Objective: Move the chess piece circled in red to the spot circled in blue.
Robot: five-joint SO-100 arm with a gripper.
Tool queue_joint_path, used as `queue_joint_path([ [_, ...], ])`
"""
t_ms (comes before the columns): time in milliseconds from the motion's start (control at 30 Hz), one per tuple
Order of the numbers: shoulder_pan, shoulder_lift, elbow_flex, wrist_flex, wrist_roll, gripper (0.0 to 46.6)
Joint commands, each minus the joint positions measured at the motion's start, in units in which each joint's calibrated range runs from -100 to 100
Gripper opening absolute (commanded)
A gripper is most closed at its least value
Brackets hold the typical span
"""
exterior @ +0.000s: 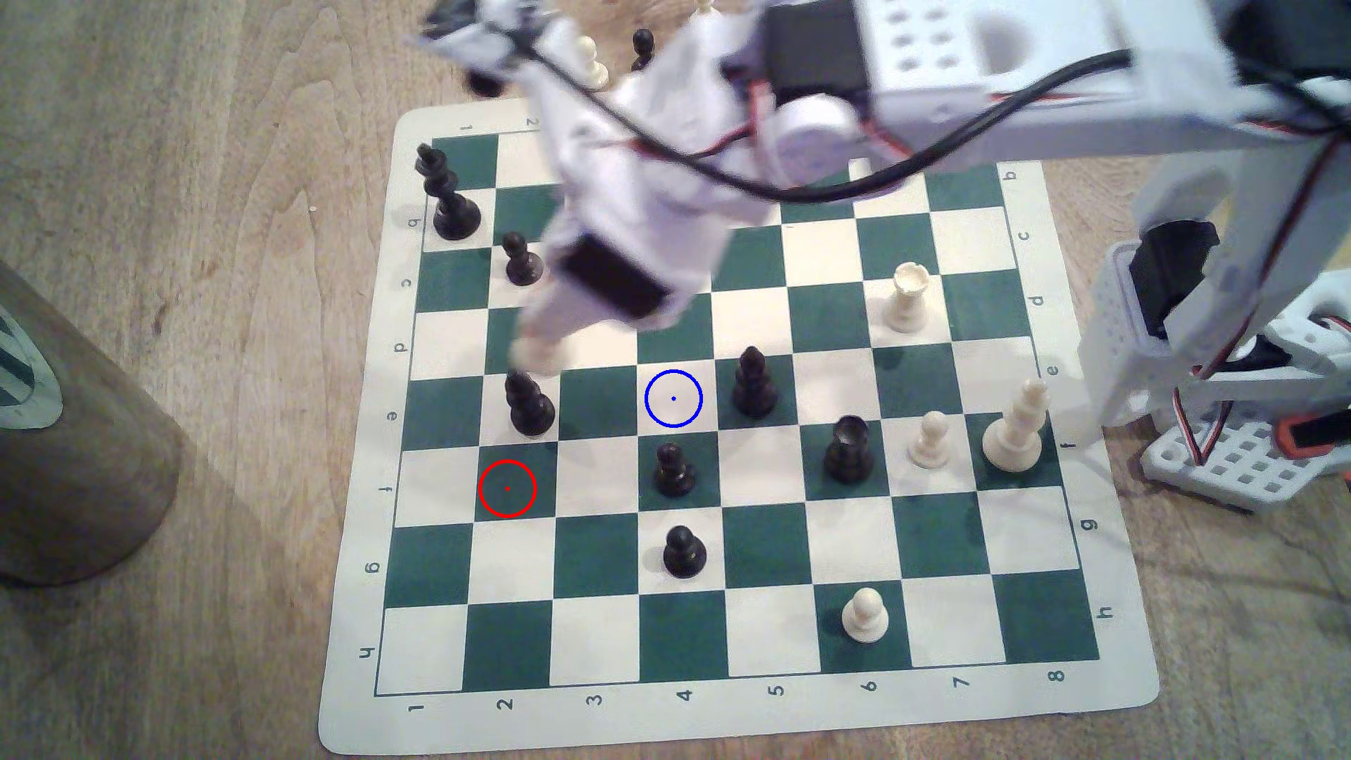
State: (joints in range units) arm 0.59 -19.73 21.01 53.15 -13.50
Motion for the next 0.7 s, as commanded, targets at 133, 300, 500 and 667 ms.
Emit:
queue_joint_path([
  [133,0.54,-14.73,13.26,-1.96,0.93,0.3],
  [300,0.54,-12.95,18.06,-5.15,1.61,0.3],
  [500,1.64,-6.33,19.6,-8.59,2.59,0.3],
  [667,3.52,-2.17,21.24,-11.3,3.32,0.3],
])
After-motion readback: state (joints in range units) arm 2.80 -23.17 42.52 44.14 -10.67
